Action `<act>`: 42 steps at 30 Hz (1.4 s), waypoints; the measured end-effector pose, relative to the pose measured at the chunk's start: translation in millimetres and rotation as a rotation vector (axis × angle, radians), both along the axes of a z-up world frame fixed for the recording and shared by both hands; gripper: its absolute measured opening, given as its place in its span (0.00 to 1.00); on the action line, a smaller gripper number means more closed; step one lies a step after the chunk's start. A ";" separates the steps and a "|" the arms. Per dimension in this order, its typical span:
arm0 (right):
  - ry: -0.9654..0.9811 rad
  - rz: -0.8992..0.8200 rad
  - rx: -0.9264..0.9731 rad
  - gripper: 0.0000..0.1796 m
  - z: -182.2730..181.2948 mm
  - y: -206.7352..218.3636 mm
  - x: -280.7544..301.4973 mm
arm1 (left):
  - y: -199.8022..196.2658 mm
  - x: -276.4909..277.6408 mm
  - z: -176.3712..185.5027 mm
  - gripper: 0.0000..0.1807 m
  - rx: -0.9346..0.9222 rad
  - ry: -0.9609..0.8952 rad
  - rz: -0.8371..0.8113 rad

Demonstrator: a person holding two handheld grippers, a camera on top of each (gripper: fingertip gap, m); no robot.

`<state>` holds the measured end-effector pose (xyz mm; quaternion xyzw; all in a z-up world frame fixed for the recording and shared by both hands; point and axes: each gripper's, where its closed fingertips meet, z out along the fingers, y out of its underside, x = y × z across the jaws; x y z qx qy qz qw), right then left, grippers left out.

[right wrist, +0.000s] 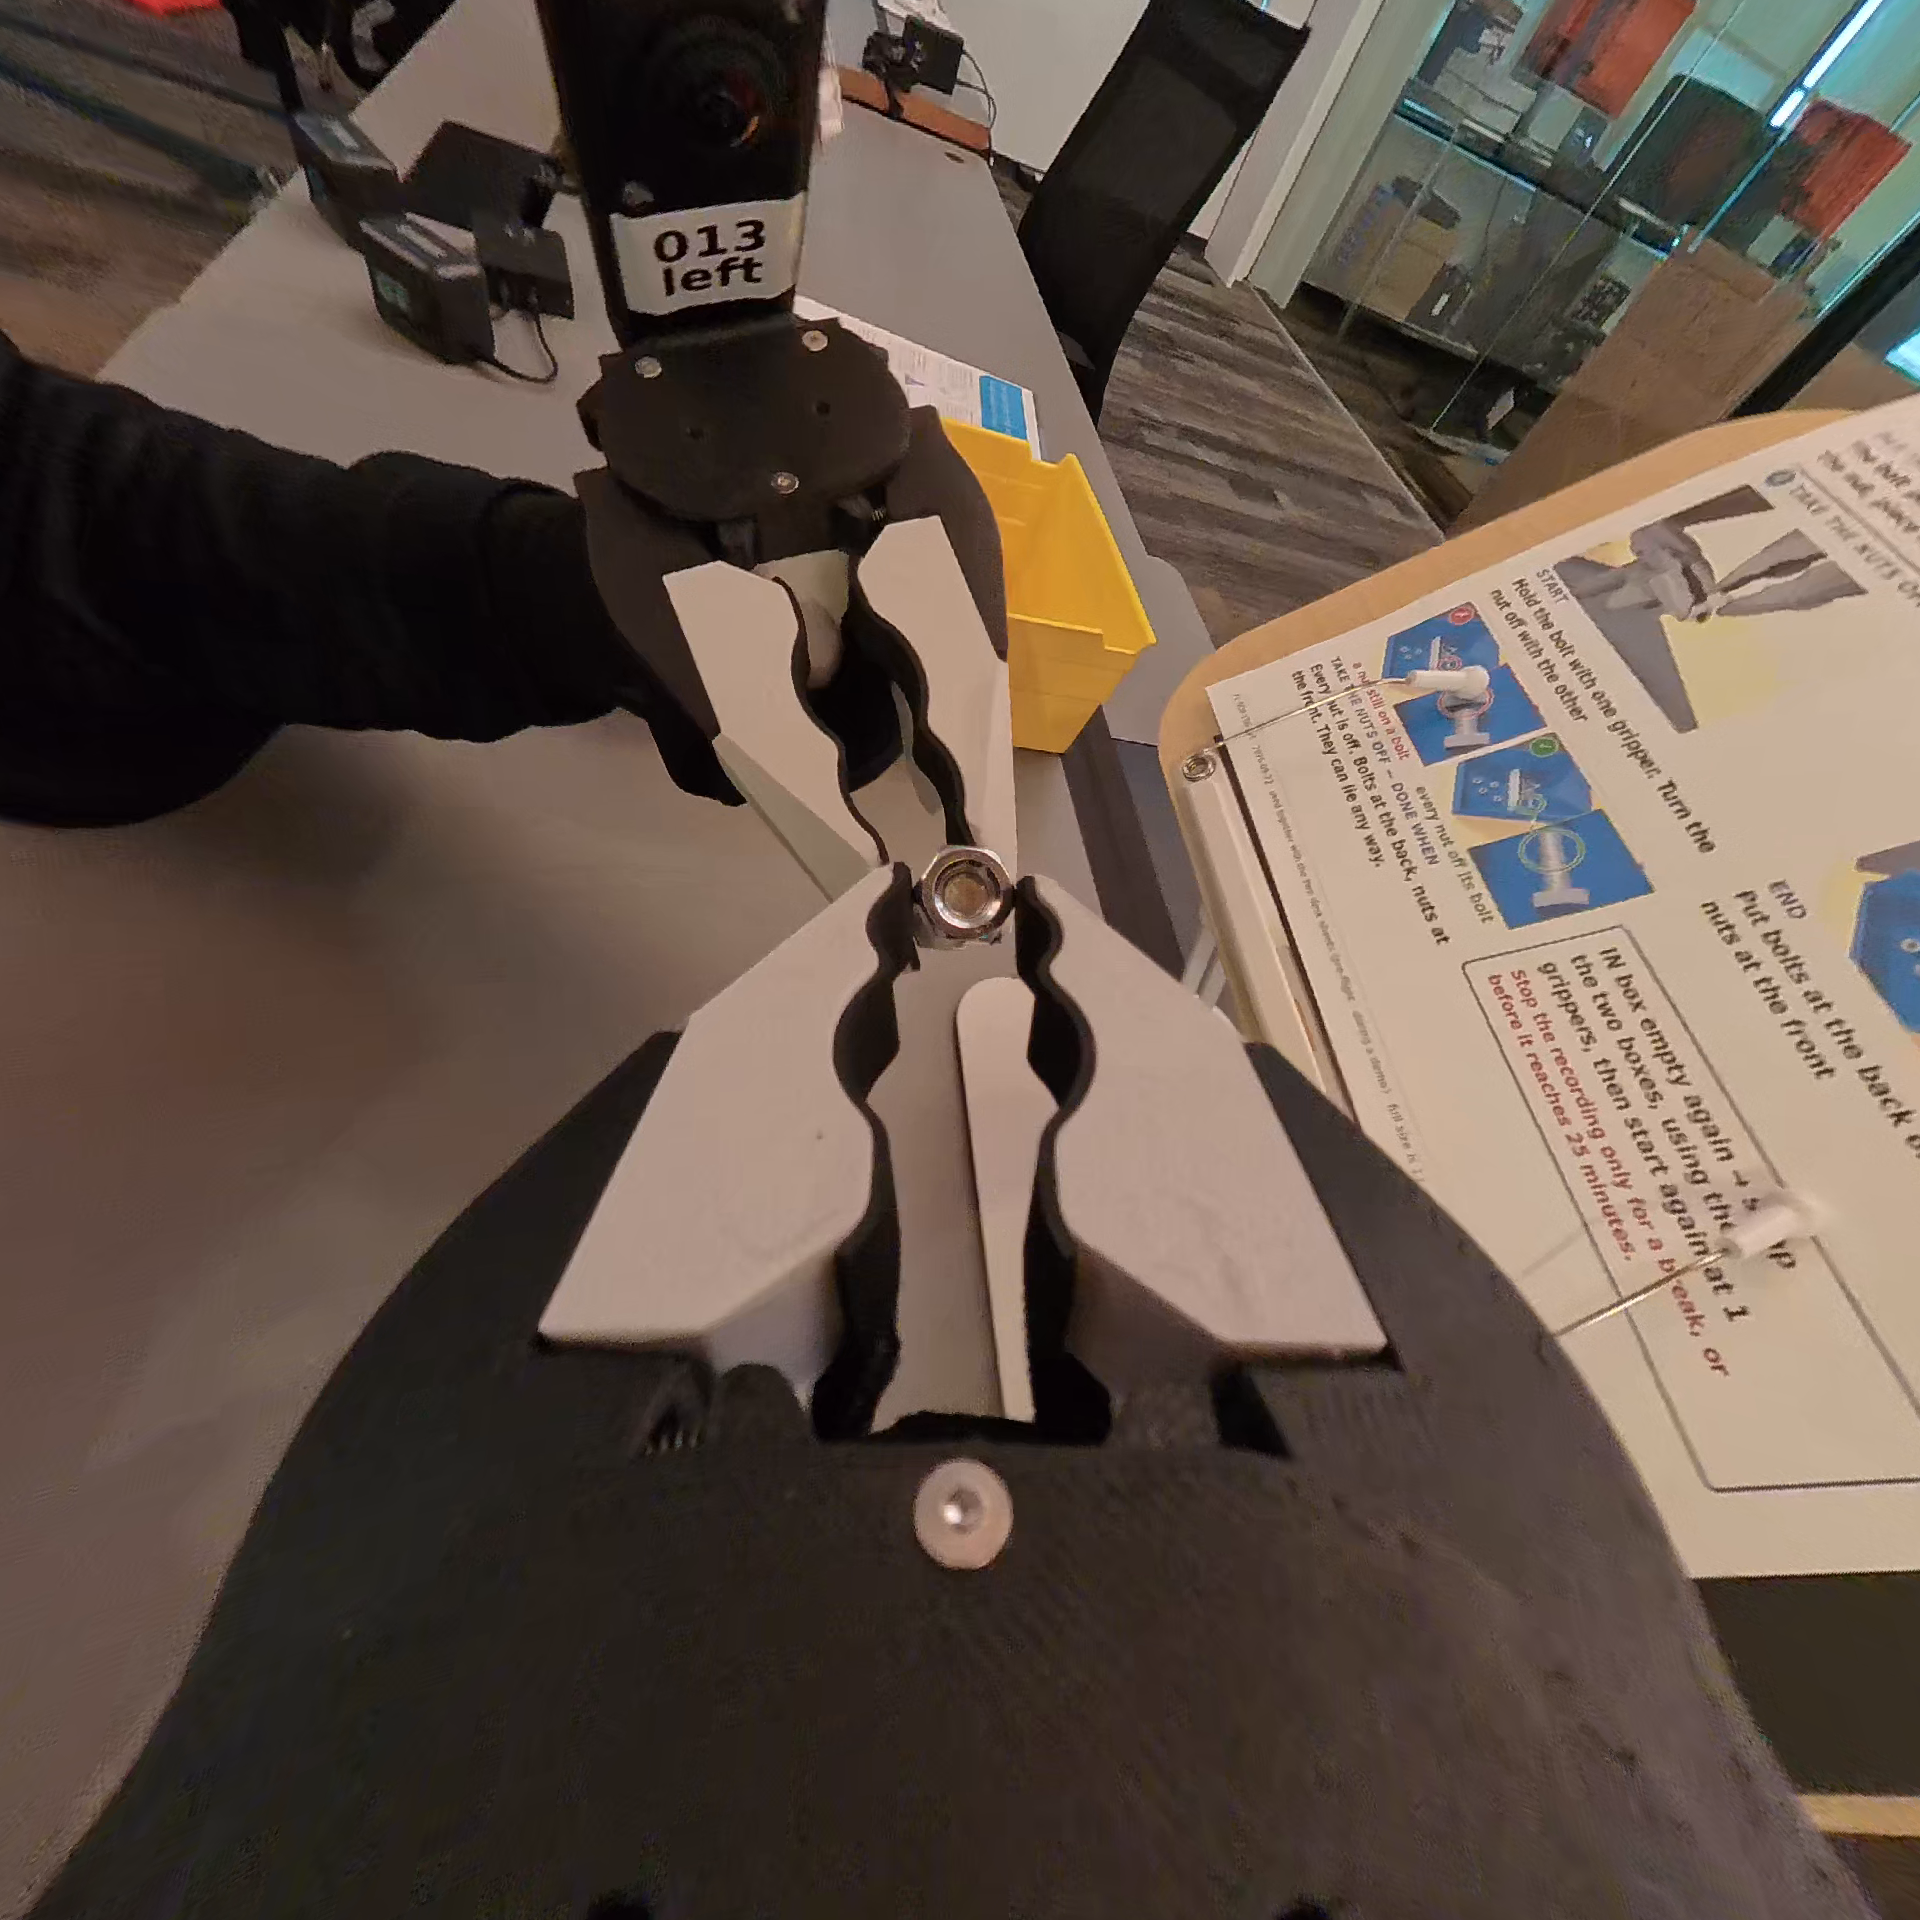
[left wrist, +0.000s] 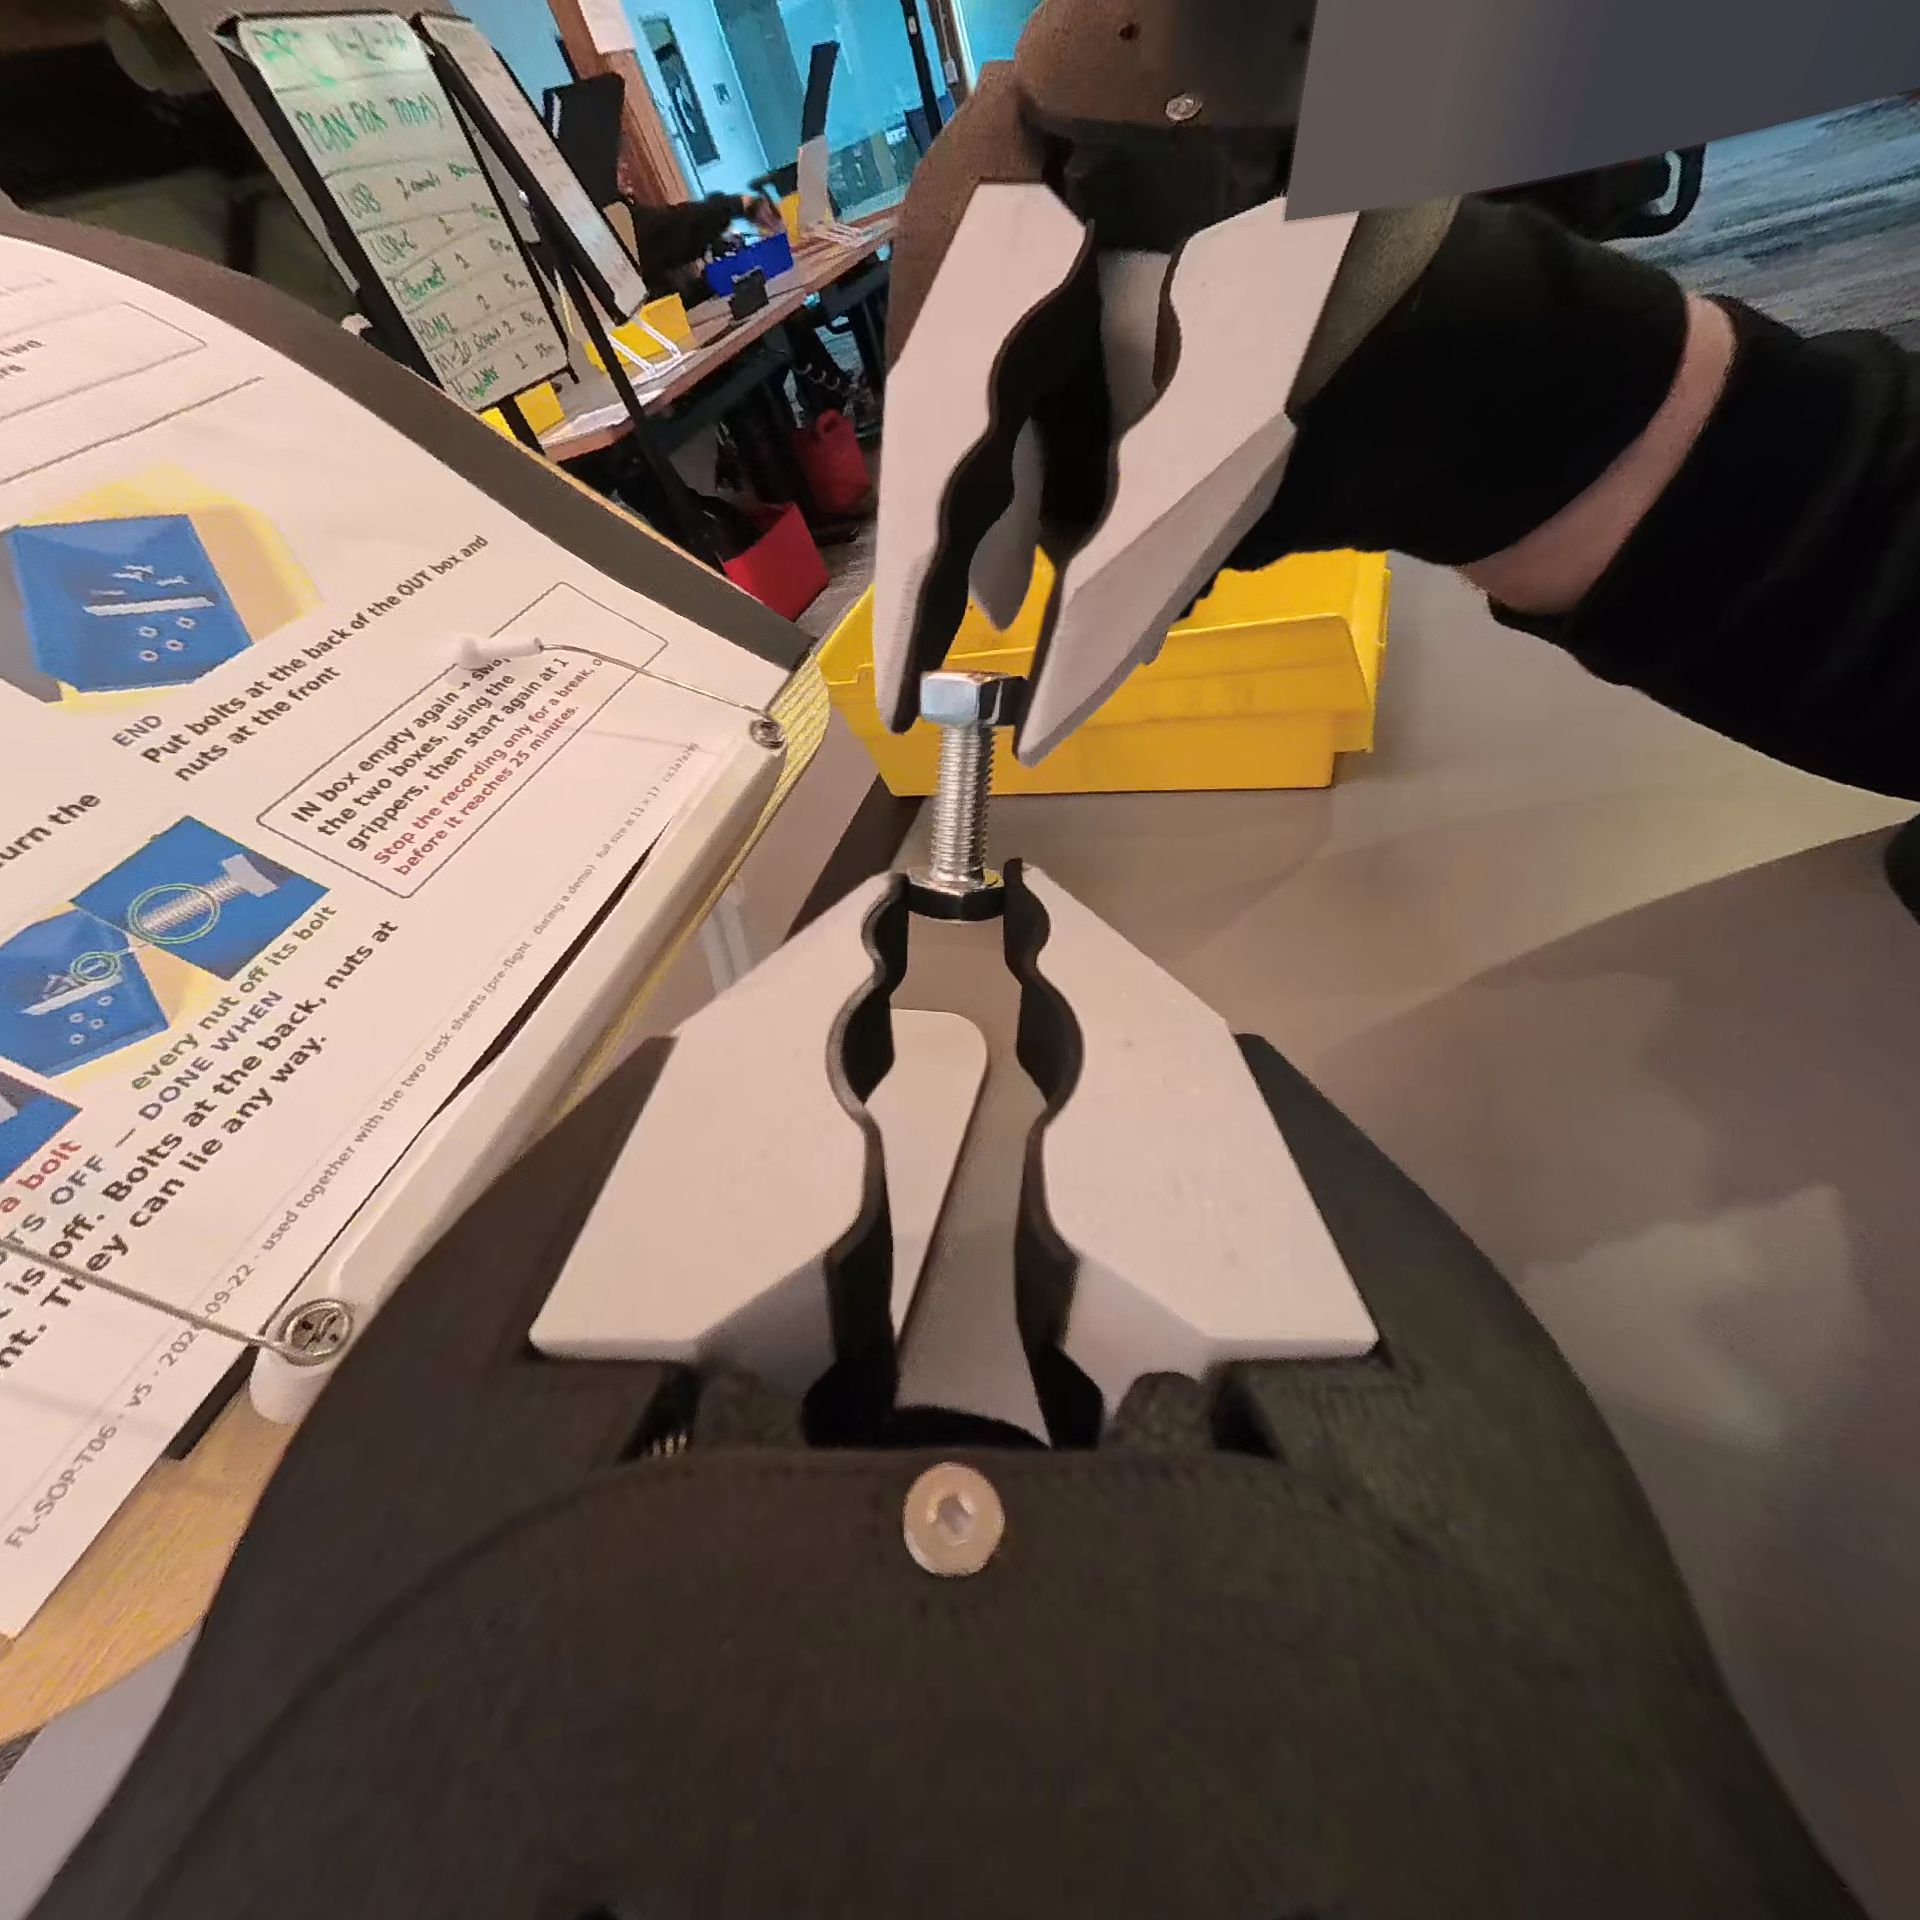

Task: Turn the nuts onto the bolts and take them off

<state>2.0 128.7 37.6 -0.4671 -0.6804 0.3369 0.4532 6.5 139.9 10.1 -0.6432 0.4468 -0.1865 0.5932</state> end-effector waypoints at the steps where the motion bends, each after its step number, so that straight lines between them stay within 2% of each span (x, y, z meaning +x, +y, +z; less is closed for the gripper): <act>1: -0.002 0.002 0.027 0.10 -0.3 -0.6 0.0 | -0.7 0.5 -0.3 0.09 -0.006 -0.004 -0.007; 7: -0.042 -0.013 0.194 0.10 -7.7 2.3 0.8 | -0.4 3.4 -7.5 0.09 -0.035 0.004 -0.022; 10: -0.049 -0.023 0.201 0.12 -9.1 4.4 1.2 | 0.4 4.0 -8.6 0.09 -0.036 0.002 -0.021; 17: 0.008 -0.041 0.067 0.17 1.4 8.4 3.2 | 7.3 -4.2 -4.6 0.09 -0.002 -0.006 0.038; 23: 0.010 -0.101 -0.244 0.17 -3.4 22.9 5.4 | 17.6 -16.4 1.8 0.09 0.098 0.031 0.156; 29: 0.039 -0.090 -0.472 0.18 -6.0 22.7 -1.6 | 25.0 -22.6 -2.4 0.09 0.218 0.174 0.264; 35: 0.048 -0.120 -0.517 0.15 -6.8 26.8 -4.5 | 27.5 -22.6 -7.8 0.09 0.261 0.255 0.299; 39: 0.039 -0.122 -0.496 0.10 -8.0 27.1 -4.1 | 27.1 -21.5 -8.1 0.09 0.262 0.256 0.297; 42: 0.038 -0.120 -0.453 0.09 -7.8 27.3 -4.3 | 26.7 -21.6 -7.2 0.09 0.258 0.246 0.293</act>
